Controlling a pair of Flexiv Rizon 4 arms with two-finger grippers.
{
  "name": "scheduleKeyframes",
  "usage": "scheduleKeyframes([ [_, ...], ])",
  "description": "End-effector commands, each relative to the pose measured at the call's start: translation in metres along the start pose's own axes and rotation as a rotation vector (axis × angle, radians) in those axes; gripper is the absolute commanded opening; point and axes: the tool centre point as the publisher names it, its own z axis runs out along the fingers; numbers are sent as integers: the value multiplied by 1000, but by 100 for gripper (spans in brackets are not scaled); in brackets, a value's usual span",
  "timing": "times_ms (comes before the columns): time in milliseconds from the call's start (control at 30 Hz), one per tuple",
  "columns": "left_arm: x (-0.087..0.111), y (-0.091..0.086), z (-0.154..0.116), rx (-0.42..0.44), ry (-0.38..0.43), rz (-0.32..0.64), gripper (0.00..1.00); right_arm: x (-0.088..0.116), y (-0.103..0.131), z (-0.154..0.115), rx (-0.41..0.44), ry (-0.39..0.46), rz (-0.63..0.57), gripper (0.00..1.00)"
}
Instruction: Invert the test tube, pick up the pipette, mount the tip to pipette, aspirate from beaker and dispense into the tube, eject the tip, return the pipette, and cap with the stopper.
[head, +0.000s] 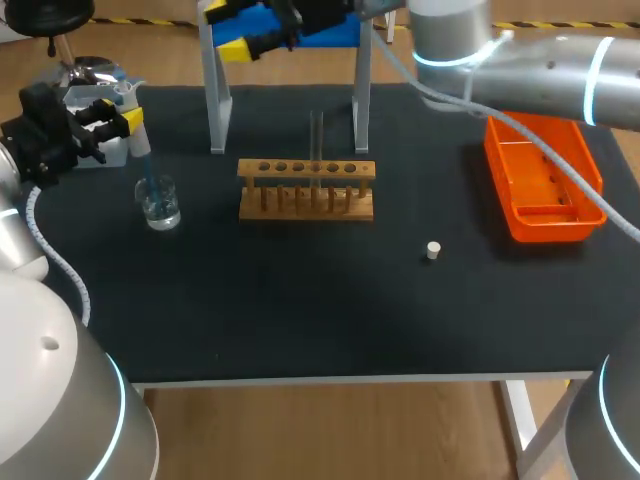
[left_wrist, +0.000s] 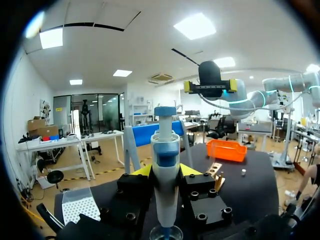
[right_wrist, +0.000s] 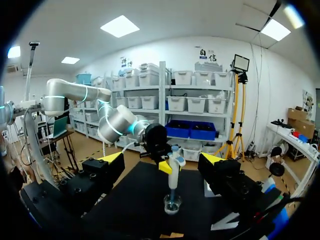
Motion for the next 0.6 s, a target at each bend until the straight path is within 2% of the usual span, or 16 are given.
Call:
scheduleKeyframes([
  [33,0,-1,1,-2,-3,-1,0,29,-10,-42,2,-101,4,100],
  [333,0,-1,1,-2,-3,-1,0,39,-41,-88,2,-182,40,100],
  [600,0,-1,1,-2,-3,-1,0,39,-66,-117,9,-232,59,100],
])
